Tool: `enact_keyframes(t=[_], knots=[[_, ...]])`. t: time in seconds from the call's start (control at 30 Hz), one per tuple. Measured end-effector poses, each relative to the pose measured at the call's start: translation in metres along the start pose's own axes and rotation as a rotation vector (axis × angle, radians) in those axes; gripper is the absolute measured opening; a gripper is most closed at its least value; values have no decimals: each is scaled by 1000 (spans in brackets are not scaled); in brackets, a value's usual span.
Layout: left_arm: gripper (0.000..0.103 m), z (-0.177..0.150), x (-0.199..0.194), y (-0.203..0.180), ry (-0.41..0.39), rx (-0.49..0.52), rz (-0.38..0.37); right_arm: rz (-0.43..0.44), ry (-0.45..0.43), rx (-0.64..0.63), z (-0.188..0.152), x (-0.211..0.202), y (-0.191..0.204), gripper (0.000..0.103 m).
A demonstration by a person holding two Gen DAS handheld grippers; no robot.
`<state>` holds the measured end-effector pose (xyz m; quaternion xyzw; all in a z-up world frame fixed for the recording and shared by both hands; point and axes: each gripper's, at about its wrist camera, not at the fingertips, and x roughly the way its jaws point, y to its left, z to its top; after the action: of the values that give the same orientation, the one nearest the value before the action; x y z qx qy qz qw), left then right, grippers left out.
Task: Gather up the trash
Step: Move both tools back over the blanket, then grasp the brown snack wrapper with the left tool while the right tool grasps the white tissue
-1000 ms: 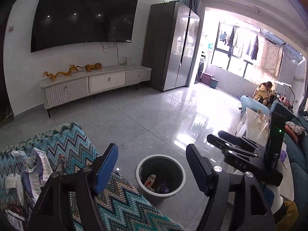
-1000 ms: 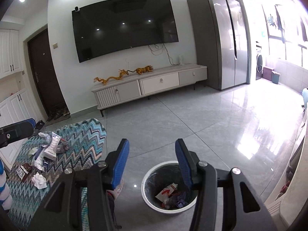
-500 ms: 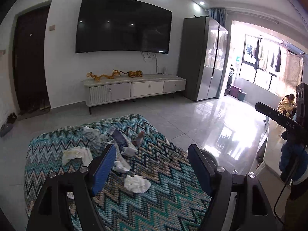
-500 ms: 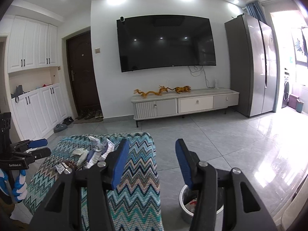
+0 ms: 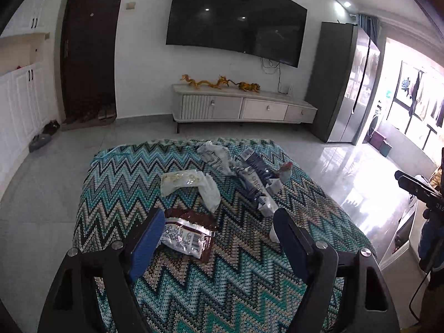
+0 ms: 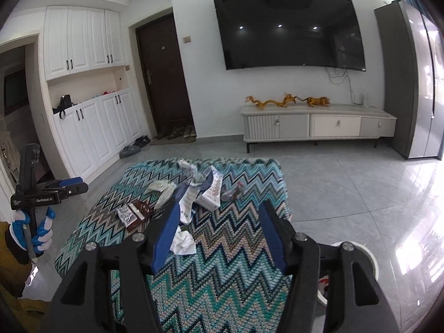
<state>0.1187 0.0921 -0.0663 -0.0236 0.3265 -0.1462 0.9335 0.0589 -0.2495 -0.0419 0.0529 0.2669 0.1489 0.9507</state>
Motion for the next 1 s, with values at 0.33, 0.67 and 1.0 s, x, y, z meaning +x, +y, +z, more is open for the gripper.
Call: enact_keyframes(t=[0.33, 0.67, 1.0], knots=[[84, -21, 73, 38, 132, -61, 39, 176, 258, -82, -41, 119, 39, 57], [87, -25, 128, 52, 211, -38, 67, 227, 389, -104, -58, 187, 51, 57], [81, -39, 152, 47, 250, -21, 47, 222, 442, -150, -67, 215, 68, 57]])
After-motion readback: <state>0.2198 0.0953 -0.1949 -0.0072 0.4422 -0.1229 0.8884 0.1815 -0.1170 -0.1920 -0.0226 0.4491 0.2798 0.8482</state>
